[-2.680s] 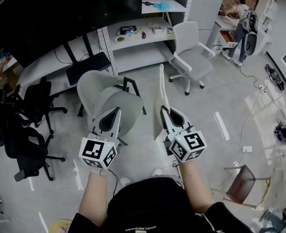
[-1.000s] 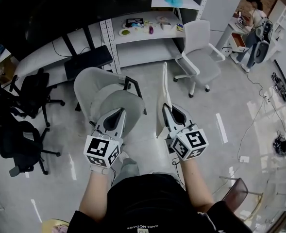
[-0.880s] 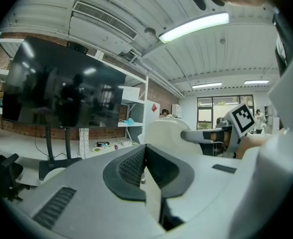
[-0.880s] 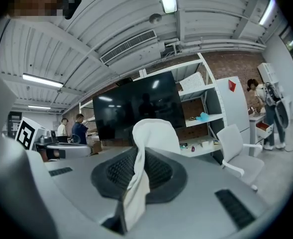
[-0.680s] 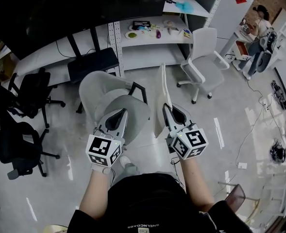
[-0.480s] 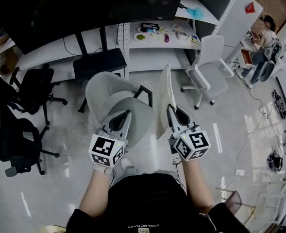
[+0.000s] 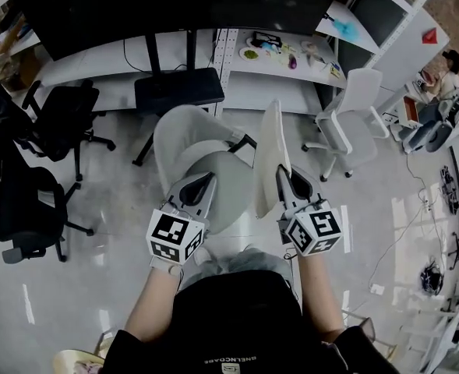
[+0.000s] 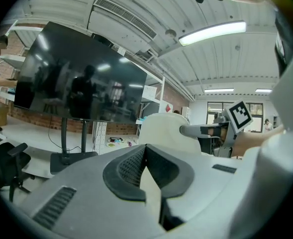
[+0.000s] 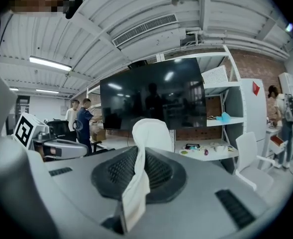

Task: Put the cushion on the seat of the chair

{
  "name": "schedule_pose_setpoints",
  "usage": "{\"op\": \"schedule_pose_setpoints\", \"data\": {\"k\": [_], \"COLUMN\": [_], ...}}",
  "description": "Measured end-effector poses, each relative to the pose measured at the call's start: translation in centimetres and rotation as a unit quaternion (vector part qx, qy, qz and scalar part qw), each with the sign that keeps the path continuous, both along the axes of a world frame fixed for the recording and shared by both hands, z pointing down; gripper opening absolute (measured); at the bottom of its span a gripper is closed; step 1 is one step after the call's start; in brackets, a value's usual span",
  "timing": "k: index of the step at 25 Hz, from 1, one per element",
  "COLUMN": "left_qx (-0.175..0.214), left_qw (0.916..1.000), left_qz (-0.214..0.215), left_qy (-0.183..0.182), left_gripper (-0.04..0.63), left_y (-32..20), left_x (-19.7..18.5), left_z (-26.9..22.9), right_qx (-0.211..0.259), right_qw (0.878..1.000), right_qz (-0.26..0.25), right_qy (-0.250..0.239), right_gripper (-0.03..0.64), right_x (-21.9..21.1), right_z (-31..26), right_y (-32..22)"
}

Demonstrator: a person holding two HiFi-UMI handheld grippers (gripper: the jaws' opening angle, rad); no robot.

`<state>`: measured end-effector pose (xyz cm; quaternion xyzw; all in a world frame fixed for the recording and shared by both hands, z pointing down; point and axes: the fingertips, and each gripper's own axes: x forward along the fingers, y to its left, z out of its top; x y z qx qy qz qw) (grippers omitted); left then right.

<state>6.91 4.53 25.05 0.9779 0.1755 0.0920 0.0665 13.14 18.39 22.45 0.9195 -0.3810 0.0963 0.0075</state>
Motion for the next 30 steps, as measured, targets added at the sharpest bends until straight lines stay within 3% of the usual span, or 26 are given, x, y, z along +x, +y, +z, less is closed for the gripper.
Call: {"op": "schedule_pose_setpoints", "data": {"k": [6, 15, 23, 30], "left_qx": [0.002, 0.001, -0.023, -0.033], "left_qw": [0.9996, 0.9954, 0.9869, 0.9775], "left_qz": [-0.023, -0.084, -0.142, -0.185], "left_qy": [-0.017, -0.045, -0.072, -0.096], "left_gripper": [0.012, 0.012, 0.012, 0.012], "left_y": [-1.3, -2.6, -3.0, -3.5], "left_x": [0.2, 2.6, 5.1, 6.6], "left_z": [1.2, 3.1, 6.0, 9.0], "right_qx": [-0.012, -0.026, -0.071, -0.104], "right_qw": [0.999, 0.989, 0.966, 0.947], "right_qz": [-0.04, -0.142, -0.24, -0.291], "right_qy": [-0.016, -0.038, -0.06, -0.085], "right_gripper": [0.043, 0.043, 0.043, 0.043], "right_x": [1.0, 3.7, 5.9, 8.1], "right_z": [1.6, 3.6, 7.2, 11.1], "right_y": [-2.1, -5.5, -7.2, -7.6]}}
